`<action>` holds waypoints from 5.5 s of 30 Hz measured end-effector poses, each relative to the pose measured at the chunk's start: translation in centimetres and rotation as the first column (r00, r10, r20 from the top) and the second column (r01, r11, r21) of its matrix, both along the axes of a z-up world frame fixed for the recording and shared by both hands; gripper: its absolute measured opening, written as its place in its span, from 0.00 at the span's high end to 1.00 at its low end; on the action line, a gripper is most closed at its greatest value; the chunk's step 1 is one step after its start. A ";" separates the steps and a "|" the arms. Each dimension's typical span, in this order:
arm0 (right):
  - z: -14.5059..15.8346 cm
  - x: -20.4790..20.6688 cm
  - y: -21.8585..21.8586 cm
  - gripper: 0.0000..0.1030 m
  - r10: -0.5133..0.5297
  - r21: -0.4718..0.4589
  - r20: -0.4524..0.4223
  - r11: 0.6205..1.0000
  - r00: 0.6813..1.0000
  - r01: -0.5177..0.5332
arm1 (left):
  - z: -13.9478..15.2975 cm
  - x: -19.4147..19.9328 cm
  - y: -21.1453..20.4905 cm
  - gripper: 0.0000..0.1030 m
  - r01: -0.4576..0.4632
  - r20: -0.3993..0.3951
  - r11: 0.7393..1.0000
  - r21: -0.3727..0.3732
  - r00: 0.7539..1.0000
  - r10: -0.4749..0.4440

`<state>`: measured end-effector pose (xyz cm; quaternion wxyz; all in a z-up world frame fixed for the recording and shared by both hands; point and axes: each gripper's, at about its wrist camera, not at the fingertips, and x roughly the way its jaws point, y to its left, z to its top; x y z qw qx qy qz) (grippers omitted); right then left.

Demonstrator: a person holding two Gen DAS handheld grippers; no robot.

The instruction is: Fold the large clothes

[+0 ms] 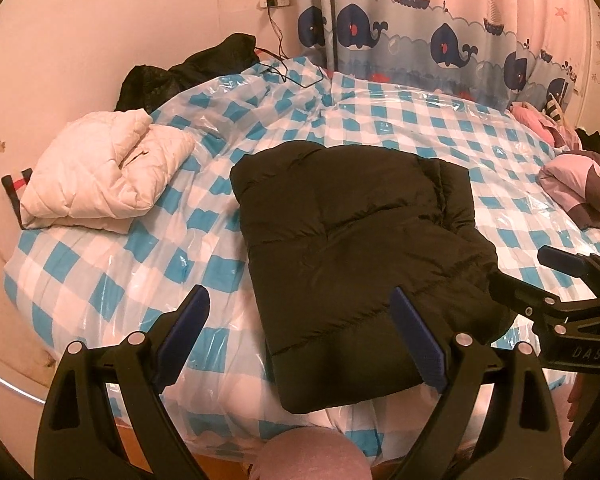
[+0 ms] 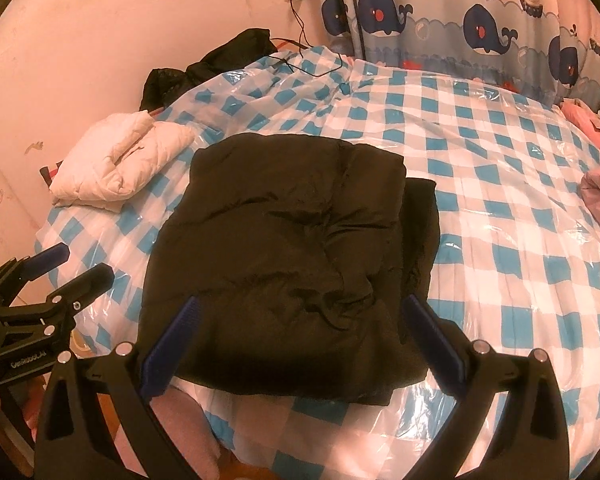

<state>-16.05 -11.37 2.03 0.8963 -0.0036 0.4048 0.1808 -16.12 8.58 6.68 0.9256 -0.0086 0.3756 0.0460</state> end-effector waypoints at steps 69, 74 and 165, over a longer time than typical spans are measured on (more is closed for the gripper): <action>0.1 0.2 -0.3 0.05 0.005 -0.007 0.008 1.000 1.000 -0.005 | 1.9 -1.2 0.0 0.14 -0.005 0.048 0.999 0.052 0.999 0.003; 0.1 0.2 -0.3 0.05 0.004 -0.007 0.008 1.000 1.000 -0.004 | 1.9 -1.2 0.0 0.14 -0.005 0.048 0.999 0.051 0.999 0.002; -0.1 -0.2 -0.4 0.05 0.005 -0.002 0.003 1.000 1.000 -0.005 | 1.2 -0.5 1.2 0.07 -0.041 0.006 0.996 0.082 0.999 0.041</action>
